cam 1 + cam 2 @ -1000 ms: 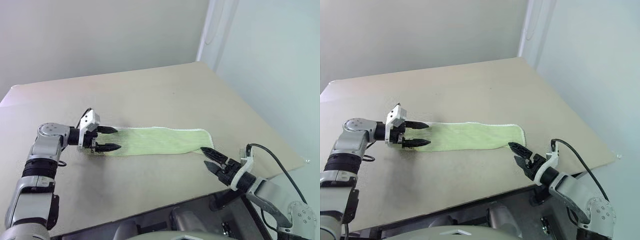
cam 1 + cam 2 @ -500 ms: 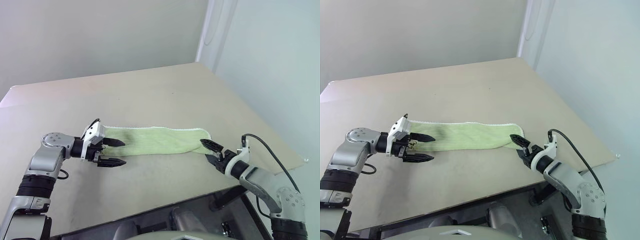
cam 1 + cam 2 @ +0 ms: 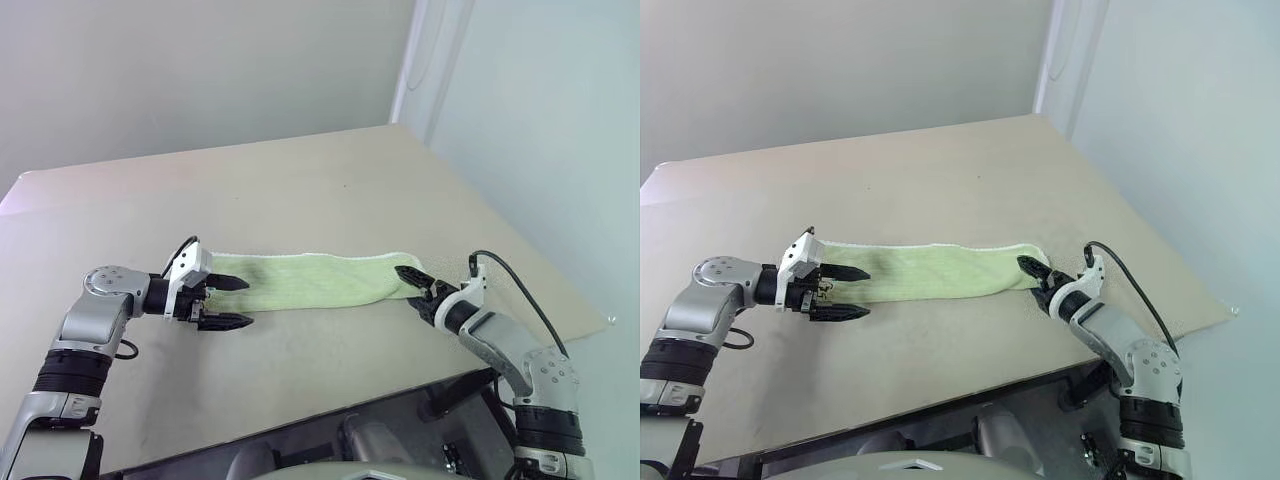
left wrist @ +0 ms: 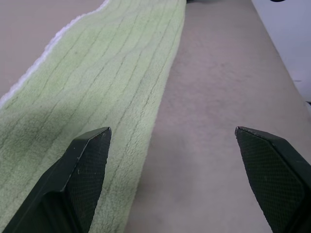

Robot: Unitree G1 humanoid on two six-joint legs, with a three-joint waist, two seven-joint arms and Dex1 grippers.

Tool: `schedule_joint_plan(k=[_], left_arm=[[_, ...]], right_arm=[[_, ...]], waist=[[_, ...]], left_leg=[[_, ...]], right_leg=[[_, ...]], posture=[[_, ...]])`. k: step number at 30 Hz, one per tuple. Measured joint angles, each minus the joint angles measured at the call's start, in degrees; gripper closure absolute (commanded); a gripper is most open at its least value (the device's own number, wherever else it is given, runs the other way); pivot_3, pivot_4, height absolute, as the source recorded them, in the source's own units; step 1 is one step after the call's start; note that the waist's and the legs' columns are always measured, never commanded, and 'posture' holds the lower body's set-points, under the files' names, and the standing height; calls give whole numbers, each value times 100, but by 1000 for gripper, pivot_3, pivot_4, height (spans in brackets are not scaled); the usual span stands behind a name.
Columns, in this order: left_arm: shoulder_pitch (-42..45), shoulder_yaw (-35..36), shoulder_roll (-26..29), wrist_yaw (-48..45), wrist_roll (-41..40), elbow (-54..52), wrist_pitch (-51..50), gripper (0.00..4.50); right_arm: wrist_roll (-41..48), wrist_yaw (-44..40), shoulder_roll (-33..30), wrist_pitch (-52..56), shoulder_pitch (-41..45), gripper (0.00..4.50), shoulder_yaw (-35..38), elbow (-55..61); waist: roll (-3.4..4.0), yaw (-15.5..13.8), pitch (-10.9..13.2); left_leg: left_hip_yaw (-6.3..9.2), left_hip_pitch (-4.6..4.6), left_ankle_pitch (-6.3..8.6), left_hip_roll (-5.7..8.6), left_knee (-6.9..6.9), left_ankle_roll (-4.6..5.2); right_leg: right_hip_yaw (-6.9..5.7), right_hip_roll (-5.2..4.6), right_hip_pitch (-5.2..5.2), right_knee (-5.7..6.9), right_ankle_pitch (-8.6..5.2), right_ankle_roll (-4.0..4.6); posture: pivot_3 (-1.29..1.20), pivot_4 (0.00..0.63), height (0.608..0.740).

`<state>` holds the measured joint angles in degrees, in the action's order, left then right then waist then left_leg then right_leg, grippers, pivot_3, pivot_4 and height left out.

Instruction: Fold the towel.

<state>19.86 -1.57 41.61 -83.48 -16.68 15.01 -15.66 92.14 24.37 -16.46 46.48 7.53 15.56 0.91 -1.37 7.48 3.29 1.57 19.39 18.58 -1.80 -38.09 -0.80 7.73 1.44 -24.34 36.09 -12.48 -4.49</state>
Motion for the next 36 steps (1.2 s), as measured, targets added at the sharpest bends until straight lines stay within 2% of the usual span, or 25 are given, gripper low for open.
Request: schedule_joint_plan(k=[6,7,11,17,22,25,36], left_arm=[[154,-111,-67,60,67,326,169,163],[202,-131,-90,74,82,377,205,163],[383,-170,-112,104,118,611,329,163],[552,-180,-114,145,146,861,379,163],[708,-180,-114,198,166,971,418,163],[715,-180,-116,245,182,1002,490,163],[755,-180,-189,310,251,1381,701,163]], right_arm=[[-401,-122,19,-22,94,4325,27,12],[-426,-154,19,-22,105,4478,44,39],[-685,-274,-149,-28,128,4478,161,21],[-939,-453,-918,-50,224,4478,836,-295],[-1336,-758,-1411,117,372,4478,1002,-402],[-1646,-912,-1471,264,471,4478,810,-163],[-2261,-1245,-974,989,839,4478,-808,1421]], waist=[[2,-23,1],[2,-23,1],[8,-43,4],[16,-53,10],[20,-34,11],[21,-20,12],[27,-56,15]], left_leg=[[0,5,0,3,0,0],[0,4,0,4,0,0],[1,3,0,8,-1,0],[1,9,1,14,4,2],[0,9,1,13,7,2],[-1,9,1,11,7,2],[1,12,1,10,7,2]], right_leg=[[0,-1,-15,-6,0,-1],[0,-3,-12,-6,1,-1],[0,-5,-9,-8,0,-1],[0,-6,-16,-14,-5,-9],[4,-2,-12,-6,-5,-8],[6,3,-9,0,-5,-8],[5,-1,-26,-11,-5,-9]], posture=[[0,0,740],[0,0,740],[0,0,740],[0,0,740],[0,0,740],[0,0,740],[0,0,740]])
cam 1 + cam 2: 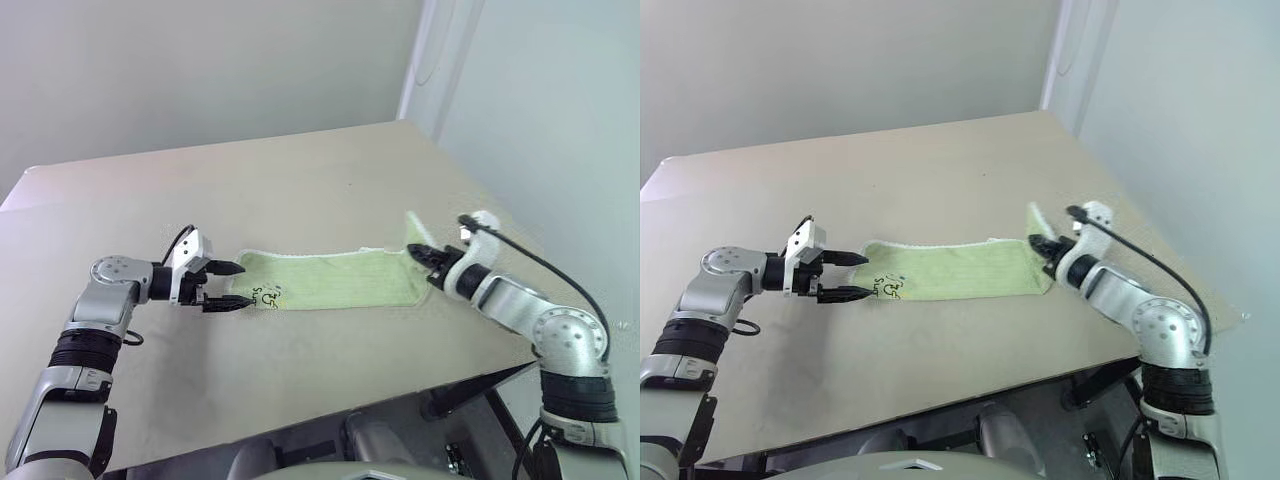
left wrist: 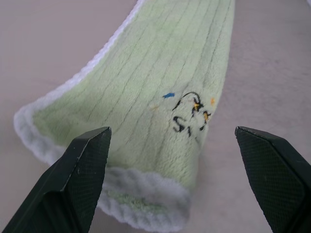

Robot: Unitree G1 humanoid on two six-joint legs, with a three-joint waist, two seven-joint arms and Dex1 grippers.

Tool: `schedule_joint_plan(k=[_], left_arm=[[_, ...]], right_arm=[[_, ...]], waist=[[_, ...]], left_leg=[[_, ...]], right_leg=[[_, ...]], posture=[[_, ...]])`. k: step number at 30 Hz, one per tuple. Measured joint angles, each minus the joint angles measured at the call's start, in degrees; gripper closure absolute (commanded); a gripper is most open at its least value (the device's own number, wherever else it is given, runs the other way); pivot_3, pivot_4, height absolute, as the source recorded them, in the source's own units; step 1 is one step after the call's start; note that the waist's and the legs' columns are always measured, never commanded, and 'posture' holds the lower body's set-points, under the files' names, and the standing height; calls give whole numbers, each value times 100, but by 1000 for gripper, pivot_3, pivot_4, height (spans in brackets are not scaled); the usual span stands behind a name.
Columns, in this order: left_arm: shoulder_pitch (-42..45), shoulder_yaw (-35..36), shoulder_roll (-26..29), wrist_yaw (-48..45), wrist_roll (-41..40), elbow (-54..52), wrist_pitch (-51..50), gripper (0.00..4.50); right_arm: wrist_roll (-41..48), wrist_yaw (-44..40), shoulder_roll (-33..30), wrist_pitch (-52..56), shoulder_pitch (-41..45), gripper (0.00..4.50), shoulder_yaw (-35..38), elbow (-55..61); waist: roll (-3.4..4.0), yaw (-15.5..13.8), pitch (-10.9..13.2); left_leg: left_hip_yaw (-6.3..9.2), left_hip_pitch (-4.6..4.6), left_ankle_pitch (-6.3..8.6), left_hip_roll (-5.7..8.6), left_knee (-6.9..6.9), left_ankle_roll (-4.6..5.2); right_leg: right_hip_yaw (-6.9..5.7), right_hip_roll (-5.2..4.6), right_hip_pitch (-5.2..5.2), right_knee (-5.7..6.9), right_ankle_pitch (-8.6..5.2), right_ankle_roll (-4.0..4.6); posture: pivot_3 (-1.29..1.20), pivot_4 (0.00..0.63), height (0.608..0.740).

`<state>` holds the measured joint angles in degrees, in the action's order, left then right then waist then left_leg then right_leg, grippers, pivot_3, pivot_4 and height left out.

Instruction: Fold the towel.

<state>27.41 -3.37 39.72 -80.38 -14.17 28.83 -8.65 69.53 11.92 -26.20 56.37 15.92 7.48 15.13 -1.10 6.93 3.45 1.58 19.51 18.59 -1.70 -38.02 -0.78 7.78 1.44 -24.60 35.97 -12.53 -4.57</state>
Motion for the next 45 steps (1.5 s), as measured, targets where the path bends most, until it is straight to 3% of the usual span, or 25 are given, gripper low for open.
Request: schedule_joint_plan(k=[5,12,16,24,34,39,45], left_arm=[[66,0,-35,42,43,161,152,163],[67,-2,-43,58,100,183,178,163],[66,-2,-44,66,101,182,177,163],[54,-2,-44,105,101,177,168,163],[34,1,-44,174,101,172,143,163],[31,6,-36,201,100,150,55,163],[36,5,34,276,96,15,-553,163]], right_arm=[[-828,-608,-5,178,-13,4478,-1055,383],[-1838,-894,280,149,-8,4478,-1279,107],[-2125,-1049,381,199,16,3475,-1277,16],[-2193,-1813,365,335,19,581,-1206,194],[-1476,-2429,468,122,7,581,-72,755],[-2866,-2387,110,-415,78,581,-641,83],[-4030,-2443,469,-918,368,581,-1473,-704]], waist=[[-1,2,-1],[-3,8,-2],[-3,9,-2],[-3,7,-2],[-4,11,-2],[-4,18,-2],[-4,31,-2]], left_leg=[[0,-2,0,0,0,0],[1,-4,0,1,-2,0],[1,-3,0,1,-2,0],[2,-4,0,1,-2,0],[4,-5,0,1,-2,0],[2,-7,0,2,-4,0],[8,-6,0,1,0,0]], right_leg=[[-2,0,0,2,0,-1],[-3,1,0,5,0,-1],[-3,1,0,5,0,-1],[-4,1,0,6,0,-2],[-6,2,1,6,0,-2],[-6,0,2,5,0,-1],[-7,7,-1,11,1,-1]], posture=[[0,0,740],[0,0,740],[0,0,740],[0,0,740],[0,0,740],[0,0,740],[0,0,740]])
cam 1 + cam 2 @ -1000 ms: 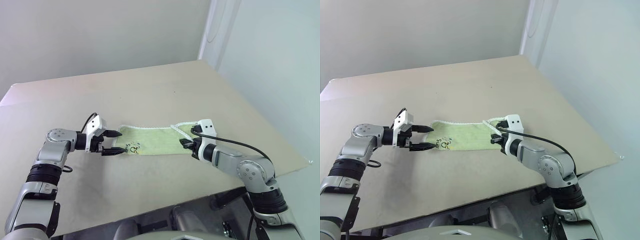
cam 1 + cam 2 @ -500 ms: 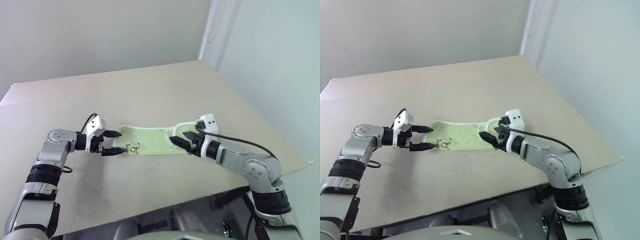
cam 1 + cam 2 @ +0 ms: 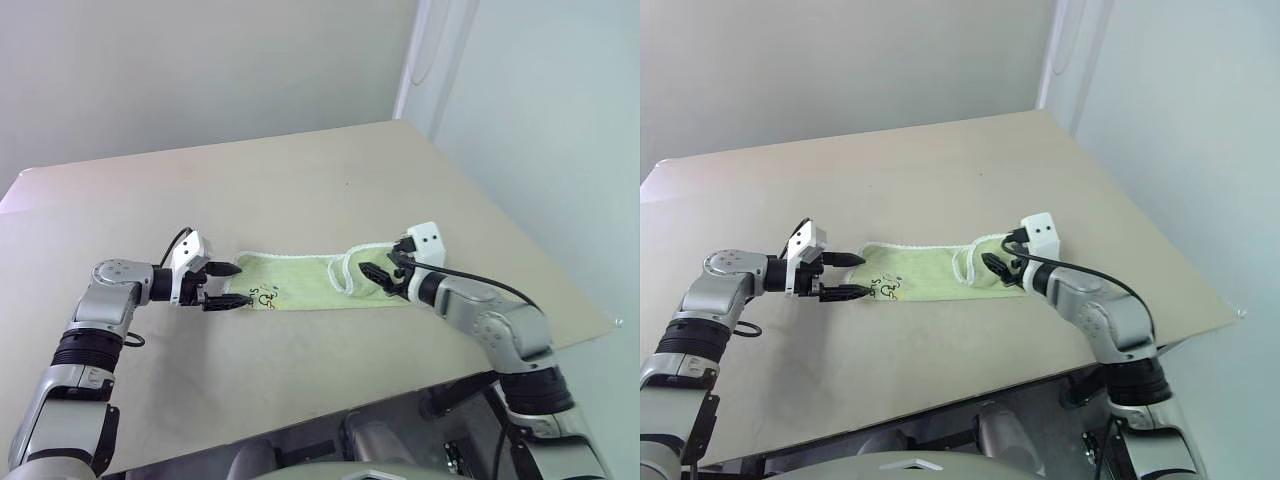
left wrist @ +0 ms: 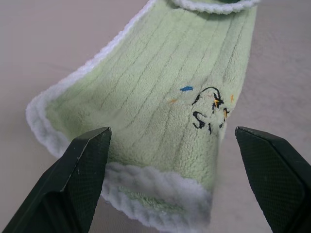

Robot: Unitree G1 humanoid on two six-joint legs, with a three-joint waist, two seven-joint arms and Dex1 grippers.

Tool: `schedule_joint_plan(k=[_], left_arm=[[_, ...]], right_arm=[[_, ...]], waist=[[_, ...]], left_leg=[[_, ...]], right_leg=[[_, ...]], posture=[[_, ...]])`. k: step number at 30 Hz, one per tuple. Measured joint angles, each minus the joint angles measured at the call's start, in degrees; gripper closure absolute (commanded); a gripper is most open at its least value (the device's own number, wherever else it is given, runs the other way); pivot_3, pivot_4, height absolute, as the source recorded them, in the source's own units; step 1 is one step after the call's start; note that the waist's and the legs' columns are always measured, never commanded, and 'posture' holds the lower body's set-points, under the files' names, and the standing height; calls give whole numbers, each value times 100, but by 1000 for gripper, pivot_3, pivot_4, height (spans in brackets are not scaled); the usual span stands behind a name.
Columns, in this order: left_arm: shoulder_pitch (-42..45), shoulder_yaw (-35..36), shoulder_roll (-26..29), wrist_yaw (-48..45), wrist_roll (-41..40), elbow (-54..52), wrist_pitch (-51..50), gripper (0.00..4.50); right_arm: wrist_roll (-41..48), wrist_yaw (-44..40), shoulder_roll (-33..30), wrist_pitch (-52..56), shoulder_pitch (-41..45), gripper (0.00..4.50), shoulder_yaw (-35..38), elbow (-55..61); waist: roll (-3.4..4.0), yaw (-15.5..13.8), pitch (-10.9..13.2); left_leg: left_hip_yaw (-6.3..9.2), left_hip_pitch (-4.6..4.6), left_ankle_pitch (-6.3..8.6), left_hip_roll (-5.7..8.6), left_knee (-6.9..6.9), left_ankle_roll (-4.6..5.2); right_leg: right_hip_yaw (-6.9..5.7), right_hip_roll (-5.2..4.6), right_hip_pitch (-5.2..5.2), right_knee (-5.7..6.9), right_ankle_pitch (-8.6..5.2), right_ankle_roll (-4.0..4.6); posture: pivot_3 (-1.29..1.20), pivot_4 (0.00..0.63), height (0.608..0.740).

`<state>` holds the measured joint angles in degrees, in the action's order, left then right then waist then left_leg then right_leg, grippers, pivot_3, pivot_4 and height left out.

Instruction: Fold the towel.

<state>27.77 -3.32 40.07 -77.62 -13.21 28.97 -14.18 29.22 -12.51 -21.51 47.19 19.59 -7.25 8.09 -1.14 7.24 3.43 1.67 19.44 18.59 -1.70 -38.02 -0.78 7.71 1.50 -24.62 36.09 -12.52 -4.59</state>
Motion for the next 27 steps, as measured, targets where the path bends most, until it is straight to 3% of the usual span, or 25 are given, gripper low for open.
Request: schedule_joint_plan(k=[5,10,22,27], left_arm=[[2,7,231,61,0,-117,-603,163],[4,15,342,152,-1,-257,-1089,163],[509,122,391,402,-264,203,-2756,82],[580,428,315,523,-654,265,-3544,82]], right_arm=[[-965,-106,5,-448,-104,581,-746,-331],[-1465,-222,3,-725,-177,581,-898,-332],[-852,-277,653,-403,-49,559,520,124],[-805,-229,765,-222,-71,559,575,185]], waist=[[-3,-10,-2],[-13,-7,-8],[-9,9,-4],[-9,3,-4]], left_leg=[[-1,2,0,2,0,0],[0,-7,0,2,-1,0],[10,-1,0,2,0,0],[13,0,0,3,0,0]], right_leg=[[0,-5,0,-4,-1,-1],[0,-4,7,-1,-1,0],[-8,-3,3,1,1,-4],[-11,-3,3,2,1,-3]], posture=[[0,0,740],[0,0,740],[0,0,740],[0,0,740]])
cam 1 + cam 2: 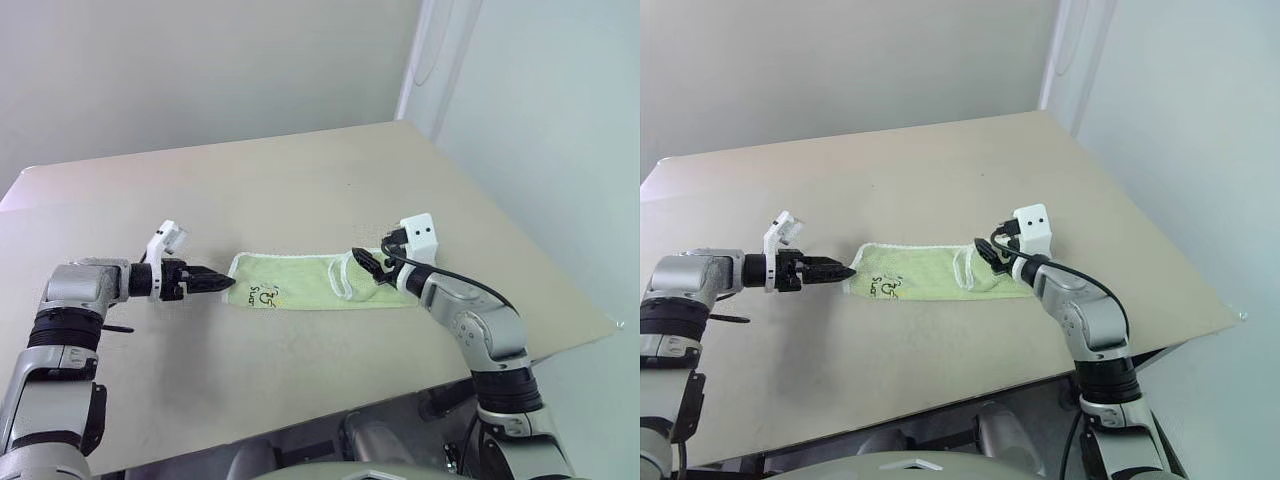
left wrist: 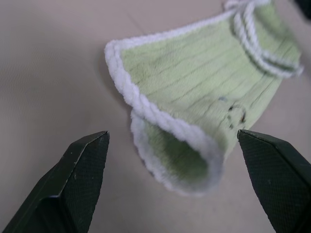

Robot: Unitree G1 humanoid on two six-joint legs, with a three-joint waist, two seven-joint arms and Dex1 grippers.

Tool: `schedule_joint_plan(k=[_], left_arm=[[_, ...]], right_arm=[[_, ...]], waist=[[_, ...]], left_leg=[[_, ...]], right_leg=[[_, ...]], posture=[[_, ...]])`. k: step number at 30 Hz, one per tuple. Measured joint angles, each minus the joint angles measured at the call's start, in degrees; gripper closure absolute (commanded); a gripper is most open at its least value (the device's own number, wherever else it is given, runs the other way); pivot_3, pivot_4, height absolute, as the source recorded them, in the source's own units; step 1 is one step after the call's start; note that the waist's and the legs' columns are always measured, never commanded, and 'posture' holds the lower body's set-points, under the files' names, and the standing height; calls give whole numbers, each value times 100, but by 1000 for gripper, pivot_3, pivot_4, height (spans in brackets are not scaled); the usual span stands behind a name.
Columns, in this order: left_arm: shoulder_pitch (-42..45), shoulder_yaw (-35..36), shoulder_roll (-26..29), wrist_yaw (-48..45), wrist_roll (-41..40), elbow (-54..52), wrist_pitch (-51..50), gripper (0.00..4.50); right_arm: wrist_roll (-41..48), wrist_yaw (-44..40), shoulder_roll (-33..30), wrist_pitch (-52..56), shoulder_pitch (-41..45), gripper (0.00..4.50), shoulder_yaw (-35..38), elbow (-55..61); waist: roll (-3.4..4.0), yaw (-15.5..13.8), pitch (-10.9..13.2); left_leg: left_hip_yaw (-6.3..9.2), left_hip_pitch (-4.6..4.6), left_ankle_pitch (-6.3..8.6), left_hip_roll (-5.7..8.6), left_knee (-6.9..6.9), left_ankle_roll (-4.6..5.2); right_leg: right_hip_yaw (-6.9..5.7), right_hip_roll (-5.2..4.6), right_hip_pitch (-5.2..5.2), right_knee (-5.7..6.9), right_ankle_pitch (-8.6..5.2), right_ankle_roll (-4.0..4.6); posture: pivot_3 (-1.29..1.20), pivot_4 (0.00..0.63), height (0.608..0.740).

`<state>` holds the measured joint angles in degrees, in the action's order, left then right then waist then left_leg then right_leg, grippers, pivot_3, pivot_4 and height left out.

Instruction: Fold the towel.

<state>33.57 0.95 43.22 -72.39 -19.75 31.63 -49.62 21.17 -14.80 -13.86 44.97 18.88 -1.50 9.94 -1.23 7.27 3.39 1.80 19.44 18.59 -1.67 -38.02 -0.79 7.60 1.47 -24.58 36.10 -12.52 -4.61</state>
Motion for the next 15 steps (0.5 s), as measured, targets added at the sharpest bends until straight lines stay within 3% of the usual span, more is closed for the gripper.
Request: schedule_joint_plan(k=[15], left_arm=[[338,55,9,633,-475,309,-2267,82]], right_arm=[[106,257,382,317,-35,559,375,-5]], waist=[[1,-1,0]], left_leg=[[4,0,0,1,0,0]], right_leg=[[-2,-1,0,0,0,0]], posture=[[0,0,740]])
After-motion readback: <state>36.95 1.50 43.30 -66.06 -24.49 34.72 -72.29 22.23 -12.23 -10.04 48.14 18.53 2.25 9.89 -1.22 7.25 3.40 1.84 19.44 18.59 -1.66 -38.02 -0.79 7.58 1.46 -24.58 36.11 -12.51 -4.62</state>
